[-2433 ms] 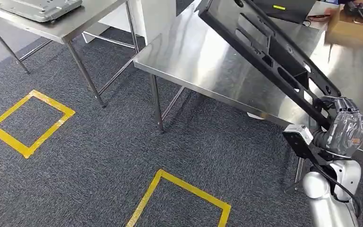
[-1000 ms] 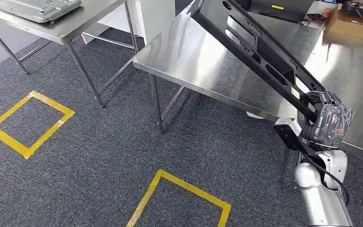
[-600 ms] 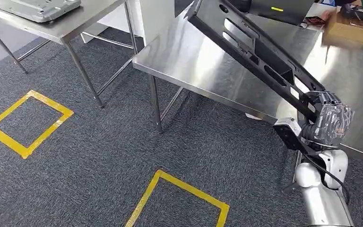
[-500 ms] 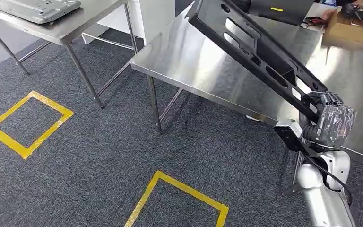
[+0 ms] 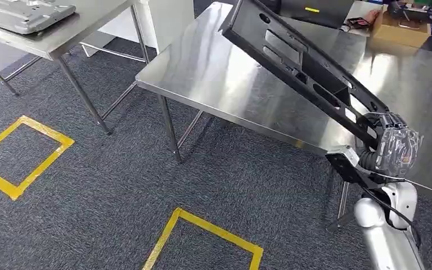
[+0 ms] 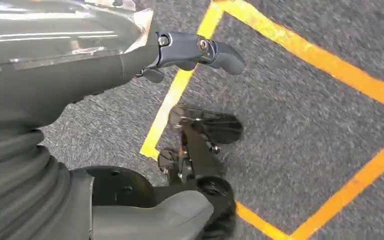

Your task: Take the parts from the cabinet and place them on the table.

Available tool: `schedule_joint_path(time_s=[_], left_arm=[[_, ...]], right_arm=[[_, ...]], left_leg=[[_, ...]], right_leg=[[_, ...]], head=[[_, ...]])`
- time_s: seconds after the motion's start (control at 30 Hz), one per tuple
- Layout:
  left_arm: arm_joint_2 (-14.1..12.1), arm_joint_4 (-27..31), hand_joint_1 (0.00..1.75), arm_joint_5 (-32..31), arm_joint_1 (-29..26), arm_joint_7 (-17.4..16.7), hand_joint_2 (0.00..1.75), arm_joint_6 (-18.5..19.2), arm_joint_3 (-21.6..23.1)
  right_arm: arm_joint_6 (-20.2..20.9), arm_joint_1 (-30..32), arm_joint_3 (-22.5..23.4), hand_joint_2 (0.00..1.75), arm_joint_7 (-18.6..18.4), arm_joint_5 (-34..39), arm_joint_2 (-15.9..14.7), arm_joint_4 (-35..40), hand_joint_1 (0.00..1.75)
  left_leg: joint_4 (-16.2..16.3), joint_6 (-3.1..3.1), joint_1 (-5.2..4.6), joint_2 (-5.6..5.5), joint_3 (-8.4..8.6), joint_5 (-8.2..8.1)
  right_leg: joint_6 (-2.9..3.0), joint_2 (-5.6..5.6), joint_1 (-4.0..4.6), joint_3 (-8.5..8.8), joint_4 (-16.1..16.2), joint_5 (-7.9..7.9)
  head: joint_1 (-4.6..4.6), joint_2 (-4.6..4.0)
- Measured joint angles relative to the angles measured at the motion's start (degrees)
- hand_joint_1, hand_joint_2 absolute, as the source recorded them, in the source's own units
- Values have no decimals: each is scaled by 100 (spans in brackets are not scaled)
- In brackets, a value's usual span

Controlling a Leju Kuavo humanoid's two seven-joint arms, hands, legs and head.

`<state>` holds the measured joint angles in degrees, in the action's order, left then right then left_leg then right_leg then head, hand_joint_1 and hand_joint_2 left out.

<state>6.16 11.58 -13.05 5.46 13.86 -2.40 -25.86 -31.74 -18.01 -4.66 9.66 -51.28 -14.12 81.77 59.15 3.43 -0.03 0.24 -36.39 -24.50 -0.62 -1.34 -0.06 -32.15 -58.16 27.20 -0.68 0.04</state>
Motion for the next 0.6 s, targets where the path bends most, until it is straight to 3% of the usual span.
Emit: schedule_joint_path(time_s=[0.07, 0.1, 0.13, 0.17, 0.23, 0.27, 0.3, 0.33, 0.37, 0.43, 0.47, 0.5, 0.53, 0.6], left_arm=[[0, 0, 0, 0, 6, -13, 175, -2, 0], [4, 0, 0, 0, 8, -13, 175, -2, -2], [26, 0, 0, 0, 8, -18, 175, 0, 0], [24, 0, 0, 0, 10, -15, 175, 2, -2], [22, 0, 0, 0, 22, -15, 175, 2, -2], [33, 0, 0, 0, 22, -15, 175, 11, -2], [35, 0, 0, -2, 20, -15, 175, 11, -2], [44, 0, 0, -2, 13, -15, 175, 17, -2], [48, 0, 0, -2, 13, -15, 175, 22, -2], [57, 0, 0, -4, 17, -15, 175, 37, -2], [46, 0, 0, -4, 17, -15, 175, 42, -4], [48, 0, 0, -7, 21, -15, 175, 42, -4], [48, 0, 0, -13, 20, -13, 175, 42, -4], [48, 0, 0, -20, 21, -15, 175, 41, -4]], right_arm=[[-2, 39, 2, 175, -48, -35, 4, 42, 175], [-2, 39, 2, 175, -57, -63, 4, 65, 175], [-2, 47, 2, 175, -68, -92, -7, 105, 175], [-2, 46, 2, 175, -70, -122, -2, 120, 175], [-2, 52, 0, 175, -81, -157, -7, 133, 175], [-2, 69, 0, 175, -100, -179, -7, 133, 175], [9, 83, 0, 175, -131, -190, -2, 133, 175], [26, 87, 0, 175, -157, -223, -2, 133, 175], [37, 84, 0, 175, -168, -243, -4, 136, 175], [39, 77, 2, 175, -168, -273, -7, 140, 175], [48, 68, 2, 175, -168, -273, -2, 138, 175], [50, 65, 2, 175, -168, -273, 0, 142, 175], [50, 71, 4, 175, -170, -273, 0, 142, 175], [55, 71, 4, 175, -192, -280, 4, 140, 175]], left_leg=[[0, 3, -44, -5, -1, -27], [-53, 8, -44, -7, 23, -17], [-161, -2, 26, 9, 116, 30], [-201, 23, 15, 5, 164, 26], [-200, 52, 17, 12, 215, -9], [-198, 49, 17, 9, 236, -33], [-197, 41, 18, 0, 258, -61], [-197, 23, 23, -3, 288, -87], [-192, 2, 37, -9, 321, -117], [-160, -77, 70, -17, 413, -208], [-129, -138, 39, -22, 423, -264], [-103, -171, 22, -27, 413, -304], [-121, -188, 17, -22, 426, -308], [-137, -218, 39, -9, 449, -331]], right_leg=[[-56, 7, -48, 7, 21, 24], [-81, 8, -21, 9, 38, 36], [-100, 52, -6, -33, -57, 75], [-94, 80, -12, -119, -251, 154], [-76, 80, -54, -569, -1078, 481], [-100, 79, -69, -856, -1554, 602], [-148, 81, -84, -1026, -1780, 599], [-215, 83, -107, -1049, -1697, 498], [-297, 90, -135, -951, -1404, 315], [-479, 147, -204, -465, -279, -232], [-472, 219, -198, -357, -53, -287], [-390, 170, -145, -293, -1, -293], [-278, 154, -151, -310, -23, -272], [-190, 139, -146, -307, -25, -247]], head=[[7, 0], [9, 0], [7, 2], [7, 0], [0, 0], [4, 0], [7, 0], [2, 0], [7, 0], [2, 0], [-18, 0], [-15, 0], [0, 0], [0, 0]])
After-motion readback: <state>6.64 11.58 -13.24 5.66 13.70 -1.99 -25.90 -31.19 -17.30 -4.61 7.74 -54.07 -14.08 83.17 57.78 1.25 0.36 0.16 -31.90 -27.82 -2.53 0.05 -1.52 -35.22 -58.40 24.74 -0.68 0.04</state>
